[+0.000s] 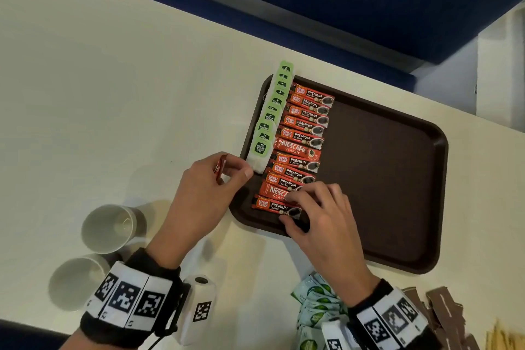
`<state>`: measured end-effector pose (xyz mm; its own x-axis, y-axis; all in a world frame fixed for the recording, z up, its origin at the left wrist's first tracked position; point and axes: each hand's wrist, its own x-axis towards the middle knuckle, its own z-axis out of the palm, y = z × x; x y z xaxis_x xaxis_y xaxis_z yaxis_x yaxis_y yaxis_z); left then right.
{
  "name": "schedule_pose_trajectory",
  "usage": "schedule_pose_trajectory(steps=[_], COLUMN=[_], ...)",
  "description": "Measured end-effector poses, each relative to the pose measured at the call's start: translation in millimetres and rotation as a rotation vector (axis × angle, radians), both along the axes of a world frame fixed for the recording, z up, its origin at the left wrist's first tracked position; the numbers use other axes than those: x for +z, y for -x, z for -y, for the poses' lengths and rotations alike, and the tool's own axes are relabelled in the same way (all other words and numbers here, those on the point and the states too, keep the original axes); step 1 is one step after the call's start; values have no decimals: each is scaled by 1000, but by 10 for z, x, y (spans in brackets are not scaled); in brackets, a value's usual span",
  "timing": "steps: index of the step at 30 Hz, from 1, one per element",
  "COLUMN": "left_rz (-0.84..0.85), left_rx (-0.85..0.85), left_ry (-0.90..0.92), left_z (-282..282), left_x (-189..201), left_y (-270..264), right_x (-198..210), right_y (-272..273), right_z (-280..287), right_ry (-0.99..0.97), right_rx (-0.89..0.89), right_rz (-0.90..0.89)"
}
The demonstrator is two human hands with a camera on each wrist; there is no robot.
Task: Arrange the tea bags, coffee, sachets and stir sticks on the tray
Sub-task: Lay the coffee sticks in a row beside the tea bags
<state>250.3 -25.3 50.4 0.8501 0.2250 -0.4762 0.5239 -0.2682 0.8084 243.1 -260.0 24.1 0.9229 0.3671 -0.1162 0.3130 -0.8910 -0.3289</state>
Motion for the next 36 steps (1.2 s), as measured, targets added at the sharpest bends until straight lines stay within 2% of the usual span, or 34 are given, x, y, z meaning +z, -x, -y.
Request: schedule_pose_trajectory(steps=[4, 9, 13, 18, 23, 25, 31, 33, 36], left_rz=[-56, -43, 46, 110, 143, 126, 70, 55, 9], left_rx=[-2, -158, -359, -369, -392, -375, -128, -142, -254], left_ry=[108, 322, 362, 320, 279, 301, 410, 371, 288], left_z=[30, 56, 118, 130, 132, 136, 113, 125, 156], left_x=[35, 137, 262, 374, 359, 345, 273, 237, 215], left_y=[7, 32, 4, -44, -30, -10, 23, 33, 30], right_x=[76, 410, 754, 874, 896, 839, 700, 664, 638], right_y=[-13, -162, -294, -399, -348, -323, -269, -257, -264], right_z=[1, -82, -164, -72, -34, -11, 89, 95, 59], right_ry=[-115, -633, -896, -880, -966, -1015, -1047, -1045, -1129], right_rx=[-60, -275, -218, -224, -279, -344, -488, -521, -618], right_rz=[-33, -274, -504, -458, -617, -622, -584, -553, -507])
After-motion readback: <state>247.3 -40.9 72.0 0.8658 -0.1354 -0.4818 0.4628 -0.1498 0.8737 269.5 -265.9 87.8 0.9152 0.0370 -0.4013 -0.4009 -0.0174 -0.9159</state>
